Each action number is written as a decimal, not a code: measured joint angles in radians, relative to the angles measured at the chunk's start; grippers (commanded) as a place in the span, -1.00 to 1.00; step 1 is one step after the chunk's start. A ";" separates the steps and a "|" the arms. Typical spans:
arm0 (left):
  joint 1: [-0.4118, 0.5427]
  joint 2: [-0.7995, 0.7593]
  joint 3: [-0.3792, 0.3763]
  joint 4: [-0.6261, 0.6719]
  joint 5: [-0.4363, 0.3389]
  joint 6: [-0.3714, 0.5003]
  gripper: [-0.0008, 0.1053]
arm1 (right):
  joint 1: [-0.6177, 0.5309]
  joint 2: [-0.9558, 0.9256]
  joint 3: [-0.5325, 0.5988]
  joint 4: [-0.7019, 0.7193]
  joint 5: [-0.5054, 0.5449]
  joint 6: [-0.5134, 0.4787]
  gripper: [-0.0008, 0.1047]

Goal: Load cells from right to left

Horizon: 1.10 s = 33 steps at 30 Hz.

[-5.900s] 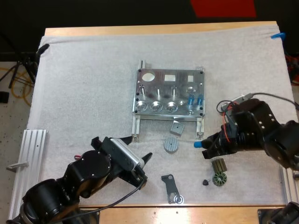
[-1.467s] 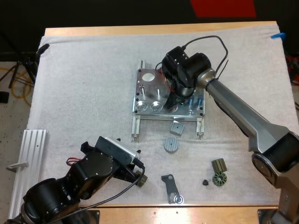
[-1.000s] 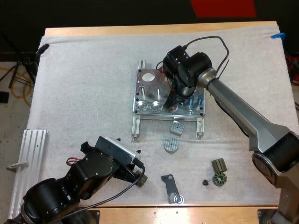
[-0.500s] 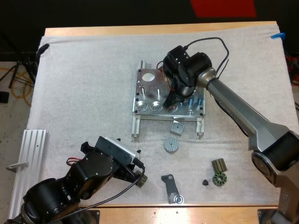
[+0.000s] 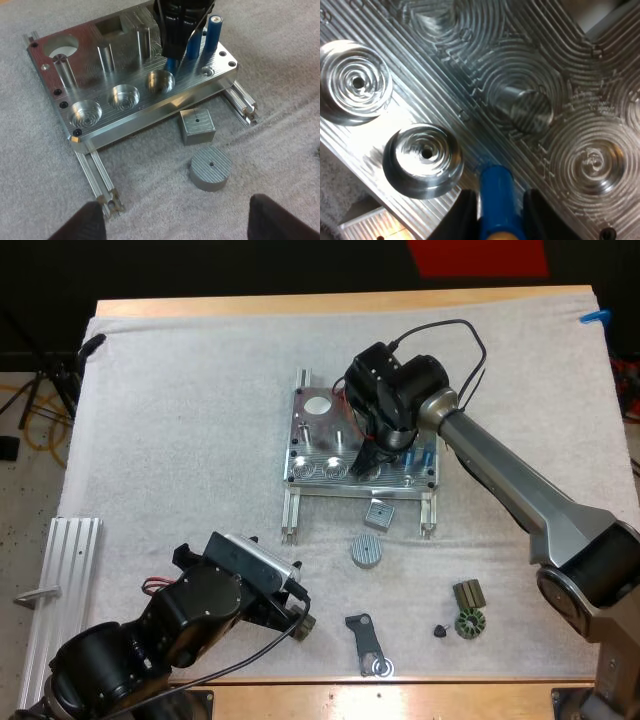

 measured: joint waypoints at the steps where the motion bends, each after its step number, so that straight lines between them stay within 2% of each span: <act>1: 0.000 0.000 0.000 0.000 0.000 0.000 0.13 | 0.000 0.000 0.000 0.000 0.002 0.000 -0.99; 8: 0.000 0.000 0.000 0.000 0.000 0.000 0.13 | 0.002 0.000 0.000 0.000 0.005 -0.003 -0.98; 10: 0.000 0.000 0.000 0.000 0.000 0.000 0.13 | 0.002 0.000 0.000 0.000 0.005 -0.003 -0.89; 15: 0.000 0.000 0.000 0.000 0.000 0.000 0.13 | 0.002 0.000 0.000 0.000 0.004 0.005 -0.22; 17: 0.000 0.000 0.000 0.000 0.000 0.000 0.13 | 0.002 0.000 0.000 0.000 0.009 0.005 -0.15; 28: 0.000 0.000 0.000 0.000 0.000 0.000 0.13 | -0.001 -0.066 0.000 -0.041 0.028 0.014 -0.15; 33: 0.000 0.000 0.000 0.000 0.000 0.000 0.13 | -0.002 -0.085 0.000 -0.046 0.084 0.016 -0.15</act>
